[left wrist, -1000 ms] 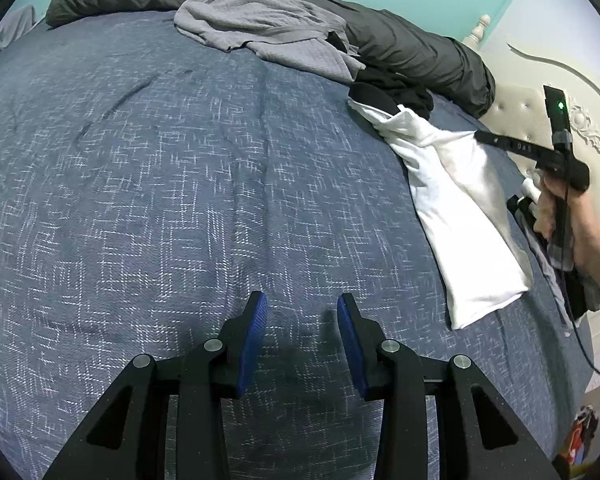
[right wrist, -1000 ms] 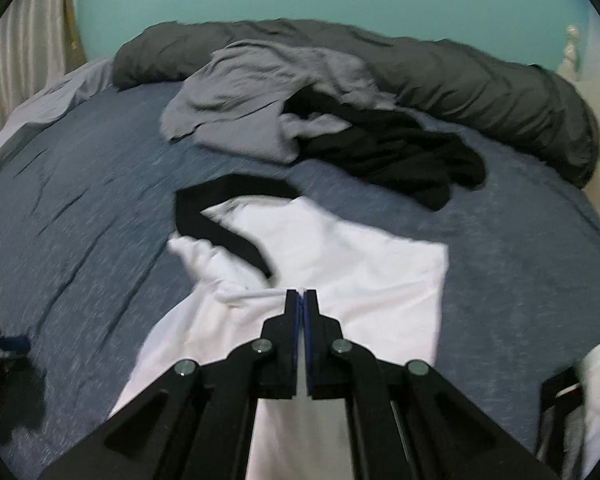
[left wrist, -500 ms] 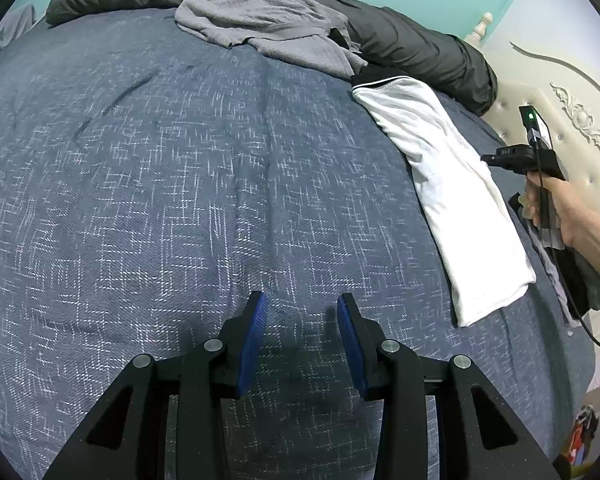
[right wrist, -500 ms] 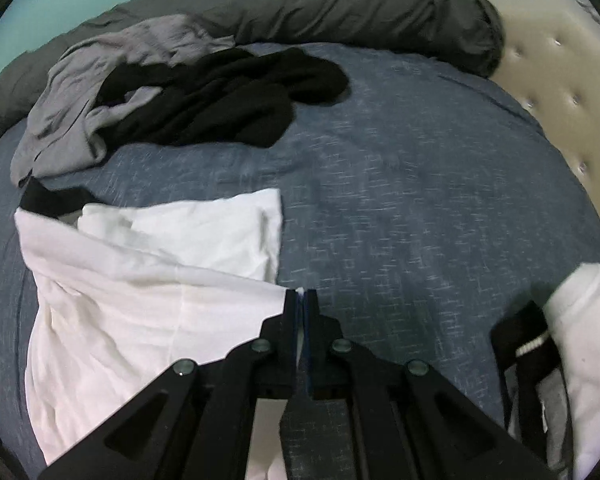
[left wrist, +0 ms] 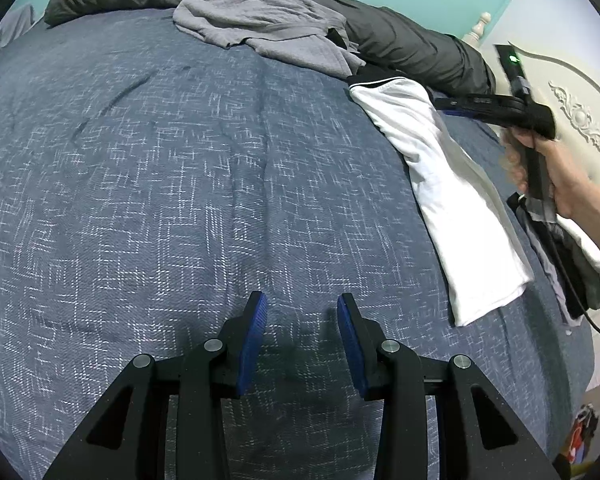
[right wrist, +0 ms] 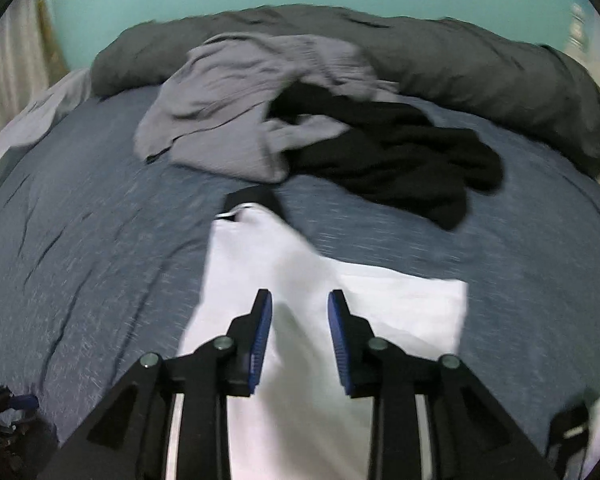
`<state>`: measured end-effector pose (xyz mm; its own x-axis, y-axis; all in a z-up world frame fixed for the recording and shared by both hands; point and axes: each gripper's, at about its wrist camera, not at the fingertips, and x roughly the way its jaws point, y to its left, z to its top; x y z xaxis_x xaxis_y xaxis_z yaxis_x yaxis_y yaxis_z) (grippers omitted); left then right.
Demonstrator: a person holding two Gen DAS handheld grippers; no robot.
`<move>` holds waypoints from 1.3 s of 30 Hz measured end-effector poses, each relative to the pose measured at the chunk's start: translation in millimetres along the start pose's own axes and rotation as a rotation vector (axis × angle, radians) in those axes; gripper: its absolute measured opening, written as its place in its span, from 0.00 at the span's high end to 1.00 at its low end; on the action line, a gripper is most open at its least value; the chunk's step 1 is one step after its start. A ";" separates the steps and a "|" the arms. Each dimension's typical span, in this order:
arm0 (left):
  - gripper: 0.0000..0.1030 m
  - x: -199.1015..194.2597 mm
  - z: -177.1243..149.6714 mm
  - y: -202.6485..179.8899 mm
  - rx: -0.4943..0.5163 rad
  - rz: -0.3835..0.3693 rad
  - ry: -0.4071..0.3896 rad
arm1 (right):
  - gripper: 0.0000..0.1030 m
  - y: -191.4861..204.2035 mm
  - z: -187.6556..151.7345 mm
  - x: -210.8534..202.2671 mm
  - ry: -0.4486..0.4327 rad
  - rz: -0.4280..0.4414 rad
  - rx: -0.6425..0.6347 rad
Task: Fold clothes
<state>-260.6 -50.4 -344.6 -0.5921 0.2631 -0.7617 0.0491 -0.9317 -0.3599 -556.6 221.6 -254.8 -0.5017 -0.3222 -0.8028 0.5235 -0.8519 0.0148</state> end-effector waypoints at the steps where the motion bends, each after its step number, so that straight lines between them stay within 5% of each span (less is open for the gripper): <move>1: 0.61 -0.3 0.4 0.7 -0.002 0.000 -0.001 | 0.72 5.5 1.3 4.8 0.008 -0.001 -0.008; 8: 0.61 -0.1 1.4 2.7 -0.002 -0.005 0.005 | 0.72 -7.5 13.2 34.0 0.077 -0.234 0.071; 17: 0.60 2.1 1.7 -17.9 0.026 -0.057 0.024 | 0.72 -52.5 -27.8 -38.7 -0.062 -0.077 0.244; 20: 0.48 4.4 1.1 -32.0 0.024 -0.108 0.042 | 0.72 -67.7 -64.6 -63.9 -0.049 -0.043 0.283; 23: 0.48 9.9 2.6 -50.4 0.000 -0.176 0.061 | 0.57 -78.3 -107.7 -79.2 -0.014 -0.013 0.337; 30: 0.44 46.9 -0.8 -84.7 -0.048 -0.218 0.130 | 0.55 -95.6 -202.4 -100.4 0.089 0.035 0.464; 39: 0.45 74.4 6.5 -98.9 -0.113 -0.206 0.158 | 0.48 -92.0 -241.2 -96.5 0.141 0.136 0.536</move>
<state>-314.7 59.7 -362.1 -0.4662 0.4882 -0.7377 0.0354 -0.8230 -0.5670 -390.3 430.7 -322.5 -0.3382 -0.4168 -0.8437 0.1357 -0.9088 0.3946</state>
